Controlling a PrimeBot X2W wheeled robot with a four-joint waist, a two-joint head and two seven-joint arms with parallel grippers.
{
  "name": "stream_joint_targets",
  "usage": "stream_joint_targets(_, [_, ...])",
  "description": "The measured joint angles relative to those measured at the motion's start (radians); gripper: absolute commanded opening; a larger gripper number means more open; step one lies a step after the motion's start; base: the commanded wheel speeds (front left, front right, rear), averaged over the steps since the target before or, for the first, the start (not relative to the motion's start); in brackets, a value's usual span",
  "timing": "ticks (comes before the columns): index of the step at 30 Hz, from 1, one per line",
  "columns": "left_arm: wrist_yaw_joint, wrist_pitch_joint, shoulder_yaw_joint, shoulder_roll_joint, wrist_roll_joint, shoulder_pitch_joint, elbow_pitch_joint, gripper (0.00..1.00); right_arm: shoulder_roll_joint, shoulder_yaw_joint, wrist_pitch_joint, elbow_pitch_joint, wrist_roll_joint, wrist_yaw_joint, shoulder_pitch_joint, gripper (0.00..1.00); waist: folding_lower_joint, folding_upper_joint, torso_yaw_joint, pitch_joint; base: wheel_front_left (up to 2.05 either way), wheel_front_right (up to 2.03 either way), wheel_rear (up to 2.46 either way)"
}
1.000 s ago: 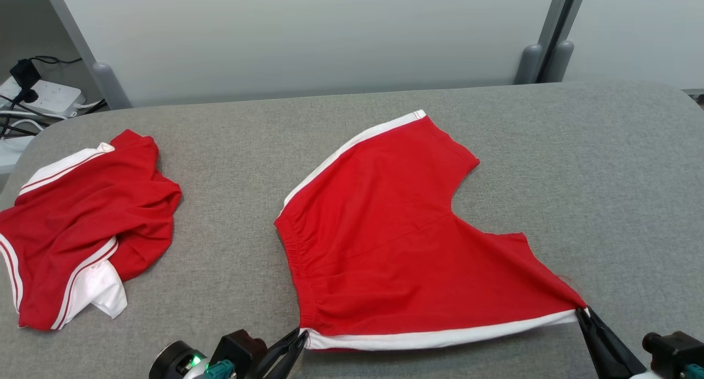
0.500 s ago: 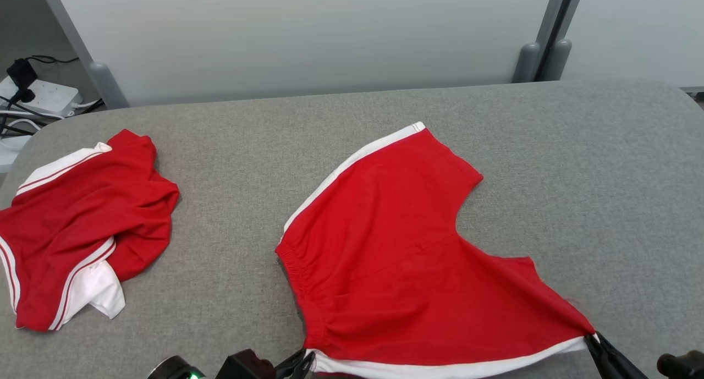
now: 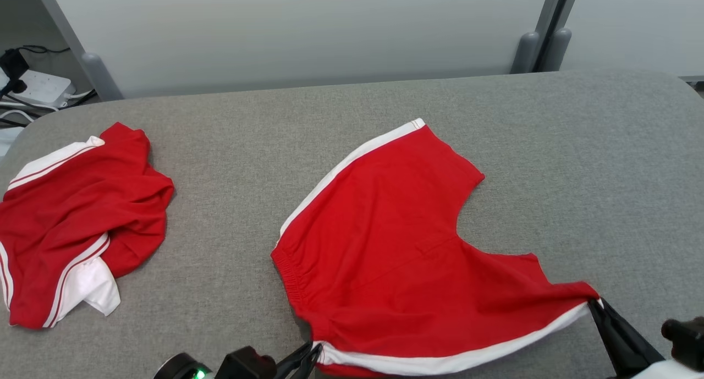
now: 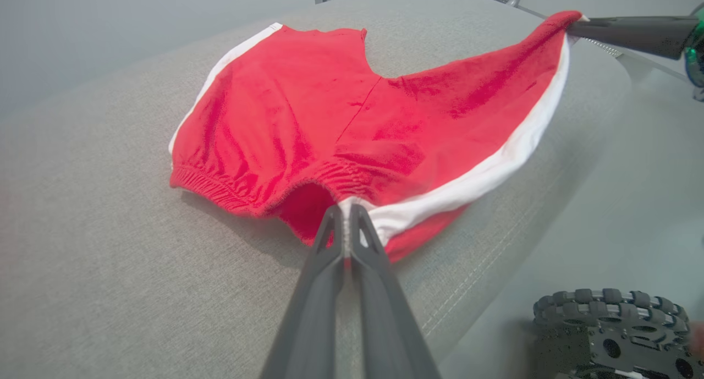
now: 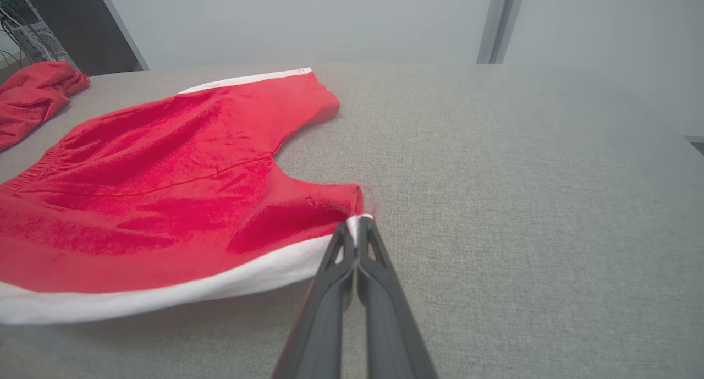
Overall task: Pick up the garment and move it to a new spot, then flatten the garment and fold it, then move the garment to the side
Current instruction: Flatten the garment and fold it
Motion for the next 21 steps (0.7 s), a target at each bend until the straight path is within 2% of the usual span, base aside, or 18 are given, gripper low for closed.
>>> stream_joint_targets(12, [-0.019,-0.076,0.014,-0.045,-0.01,-0.17,0.131,0.0,0.027,0.045,-0.011,0.238,0.045,0.0,-0.298,0.0,0.0,0.0,0.036,0.049,0.0,0.0,0.0])
stream_joint_targets(21, [-0.035,-0.154,0.034,-0.099,-0.043,-0.291,0.26,0.0,0.026,0.139,-0.065,0.456,0.057,0.0,-0.539,0.0,0.0,0.0,0.078,0.098,0.0,0.0,0.0])
